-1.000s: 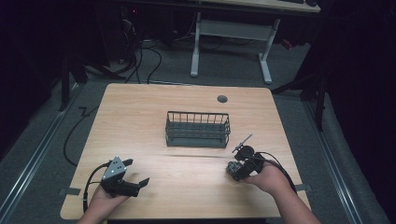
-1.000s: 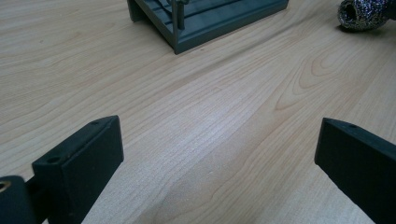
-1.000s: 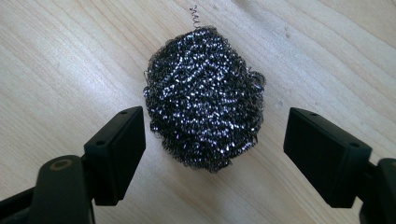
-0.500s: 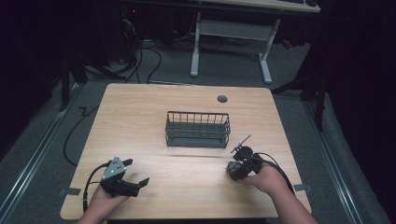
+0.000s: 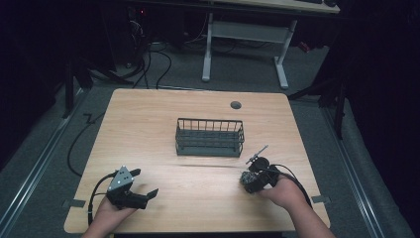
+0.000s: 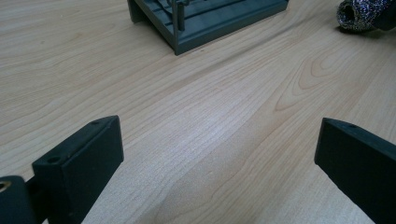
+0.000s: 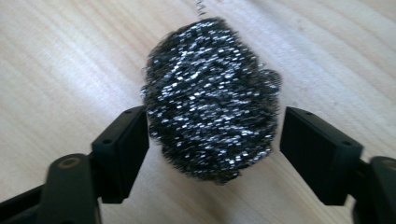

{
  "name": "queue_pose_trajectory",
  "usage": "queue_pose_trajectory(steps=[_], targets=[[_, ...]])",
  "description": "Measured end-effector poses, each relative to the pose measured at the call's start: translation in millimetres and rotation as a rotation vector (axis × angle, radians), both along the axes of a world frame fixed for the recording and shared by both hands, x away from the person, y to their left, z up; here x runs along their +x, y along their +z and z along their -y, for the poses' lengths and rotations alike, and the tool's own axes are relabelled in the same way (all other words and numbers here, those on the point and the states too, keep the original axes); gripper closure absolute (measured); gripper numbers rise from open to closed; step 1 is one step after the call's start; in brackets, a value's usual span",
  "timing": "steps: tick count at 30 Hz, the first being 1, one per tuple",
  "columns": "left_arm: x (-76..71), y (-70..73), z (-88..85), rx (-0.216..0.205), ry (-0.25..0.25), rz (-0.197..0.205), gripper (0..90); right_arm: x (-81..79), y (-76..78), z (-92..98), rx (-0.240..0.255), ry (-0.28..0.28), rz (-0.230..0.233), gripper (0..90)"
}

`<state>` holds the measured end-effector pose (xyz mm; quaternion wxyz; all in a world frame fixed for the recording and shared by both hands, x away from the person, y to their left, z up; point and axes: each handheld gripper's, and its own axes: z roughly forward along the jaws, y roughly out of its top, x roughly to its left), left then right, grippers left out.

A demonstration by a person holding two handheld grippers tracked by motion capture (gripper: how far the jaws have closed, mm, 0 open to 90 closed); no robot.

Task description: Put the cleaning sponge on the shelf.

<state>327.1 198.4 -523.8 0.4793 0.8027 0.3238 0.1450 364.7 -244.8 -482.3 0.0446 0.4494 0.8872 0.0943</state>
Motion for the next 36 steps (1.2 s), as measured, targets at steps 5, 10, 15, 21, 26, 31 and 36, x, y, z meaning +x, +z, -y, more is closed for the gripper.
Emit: queue_pose_trajectory(steps=[5, 10, 15, 21, 26, 31, 36], targets=[[-0.5, 0.1, -0.7, -0.005, 0.004, 0.000, 1.9, -1.3, 4.4, 1.2, 0.012, 0.010, 0.031, 37.8], [-0.3, 0.2, 0.4, -0.001, -0.001, 0.001, 1.9, -4.7, 5.2, 1.0, 0.013, 0.007, 0.036, 41.3], [0.0, 0.5, 0.1, -0.002, 0.003, 0.003, 1.9, -3.9, 9.7, 2.9, 0.016, -0.001, 0.036, 41.5], [-0.8, 2.1, -0.5, -0.006, 0.006, 0.009, 1.9, -3.2, 15.0, 2.5, 0.027, -0.023, 0.027, 41.5], [-0.8, 1.9, -0.2, -0.002, 0.006, 0.010, 1.9, -3.1, 22.4, 2.4, 0.037, -0.018, 0.029, 41.5], [-0.7, 2.2, -0.5, -0.008, 0.004, 0.009, 1.9, -2.3, 28.2, 4.1, 0.034, -0.040, 0.023, 41.5], [0.3, 1.9, -0.8, -0.010, 0.003, 0.009, 2.0, 0.1, 36.6, 6.2, 0.037, -0.062, 0.010, 41.6]])
